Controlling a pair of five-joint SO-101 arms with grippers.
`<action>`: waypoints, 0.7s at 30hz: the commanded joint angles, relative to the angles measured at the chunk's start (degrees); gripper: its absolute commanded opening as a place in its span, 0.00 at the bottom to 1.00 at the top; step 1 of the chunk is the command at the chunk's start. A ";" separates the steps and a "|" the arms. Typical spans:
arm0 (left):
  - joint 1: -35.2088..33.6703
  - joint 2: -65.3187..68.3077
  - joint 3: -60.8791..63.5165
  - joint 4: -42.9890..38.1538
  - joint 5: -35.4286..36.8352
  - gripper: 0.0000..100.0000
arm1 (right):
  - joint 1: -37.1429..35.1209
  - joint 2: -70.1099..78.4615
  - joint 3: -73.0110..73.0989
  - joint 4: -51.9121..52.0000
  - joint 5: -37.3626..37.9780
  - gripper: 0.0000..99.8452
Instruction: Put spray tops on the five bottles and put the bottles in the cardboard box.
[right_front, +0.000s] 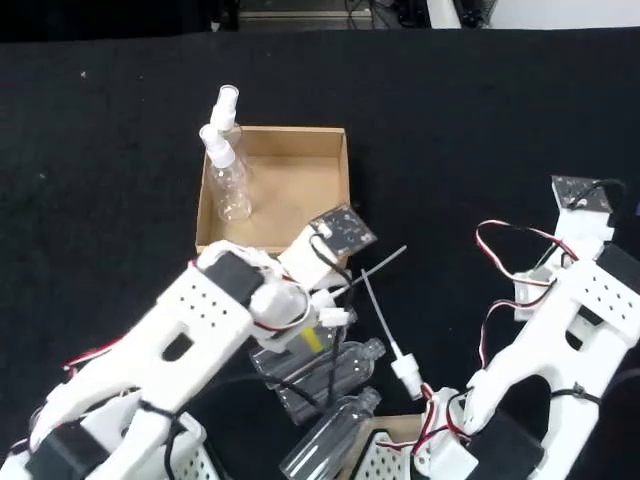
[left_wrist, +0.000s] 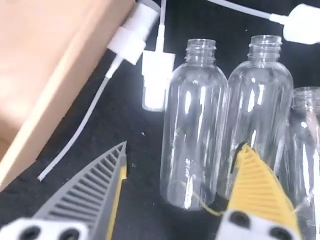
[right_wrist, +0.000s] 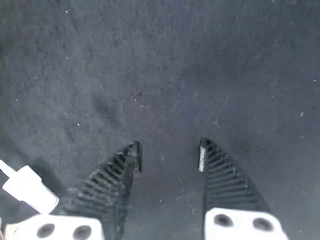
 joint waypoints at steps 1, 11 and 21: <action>1.10 5.80 -1.19 -3.25 2.02 0.31 | 1.32 0.04 -0.22 0.09 0.70 0.18; 2.77 15.03 -3.74 -3.96 2.20 0.30 | 1.32 0.04 -0.22 0.09 0.70 0.18; 2.24 16.35 -3.38 -4.22 1.85 0.26 | 0.97 0.04 -0.22 0.09 0.70 0.18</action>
